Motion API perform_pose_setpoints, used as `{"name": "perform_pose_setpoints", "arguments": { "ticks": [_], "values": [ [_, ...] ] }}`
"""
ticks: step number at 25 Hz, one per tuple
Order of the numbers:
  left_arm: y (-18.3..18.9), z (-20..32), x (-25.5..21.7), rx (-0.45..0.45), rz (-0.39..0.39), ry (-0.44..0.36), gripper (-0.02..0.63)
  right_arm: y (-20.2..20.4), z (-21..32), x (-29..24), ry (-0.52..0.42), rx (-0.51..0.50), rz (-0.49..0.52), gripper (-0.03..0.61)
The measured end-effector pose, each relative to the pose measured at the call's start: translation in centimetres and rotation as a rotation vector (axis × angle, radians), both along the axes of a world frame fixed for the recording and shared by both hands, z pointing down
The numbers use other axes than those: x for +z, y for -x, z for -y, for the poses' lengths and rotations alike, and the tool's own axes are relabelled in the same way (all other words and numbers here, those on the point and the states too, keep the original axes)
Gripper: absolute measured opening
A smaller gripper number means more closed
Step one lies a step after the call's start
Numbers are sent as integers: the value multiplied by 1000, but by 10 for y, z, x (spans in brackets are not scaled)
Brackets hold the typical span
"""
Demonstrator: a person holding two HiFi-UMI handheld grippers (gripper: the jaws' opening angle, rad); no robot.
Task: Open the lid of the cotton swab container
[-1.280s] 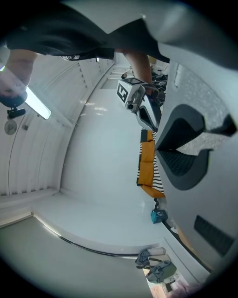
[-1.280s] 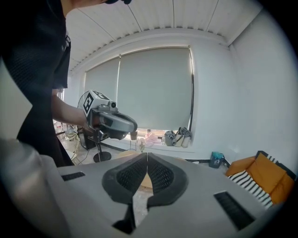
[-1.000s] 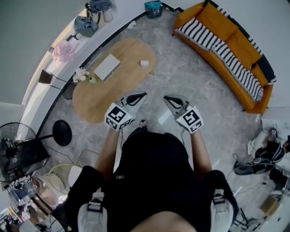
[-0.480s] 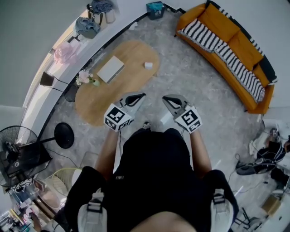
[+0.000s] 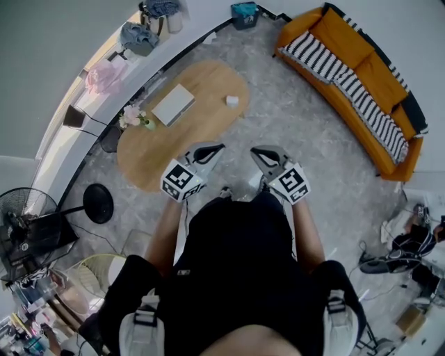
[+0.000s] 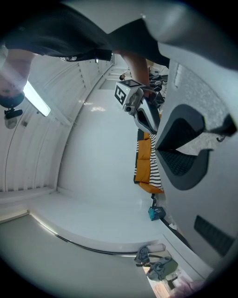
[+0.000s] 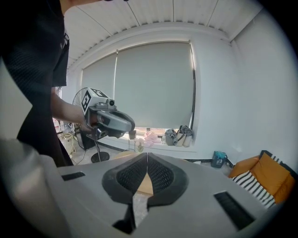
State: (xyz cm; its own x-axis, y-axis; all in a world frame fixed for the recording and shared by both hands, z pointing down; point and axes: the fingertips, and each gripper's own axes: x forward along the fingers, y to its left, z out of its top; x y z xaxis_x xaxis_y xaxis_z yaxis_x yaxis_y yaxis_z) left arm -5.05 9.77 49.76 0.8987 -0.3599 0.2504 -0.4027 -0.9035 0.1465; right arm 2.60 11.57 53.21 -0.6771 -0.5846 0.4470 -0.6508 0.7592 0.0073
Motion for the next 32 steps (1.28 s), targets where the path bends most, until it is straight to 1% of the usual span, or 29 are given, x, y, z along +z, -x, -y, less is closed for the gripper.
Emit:
{"name": "perform_pose_setpoints", "arguments": {
  "ticks": [6, 13, 25, 32],
  "values": [
    [-5, 13, 1, -51, 6, 11, 0, -4, 12, 6, 4, -62, -12, -5],
    [-34, 27, -3, -88, 30, 4, 0, -32, 33, 5, 8, -109, 8, -5],
    [-93, 58, -13, -209, 47, -3, 0, -94, 73, 0, 11, -221, 21, -5],
    [-117, 64, -13, -291, 65, 1, 0, -121, 84, 5, 27, -292, 33, -5]
  ]
}}
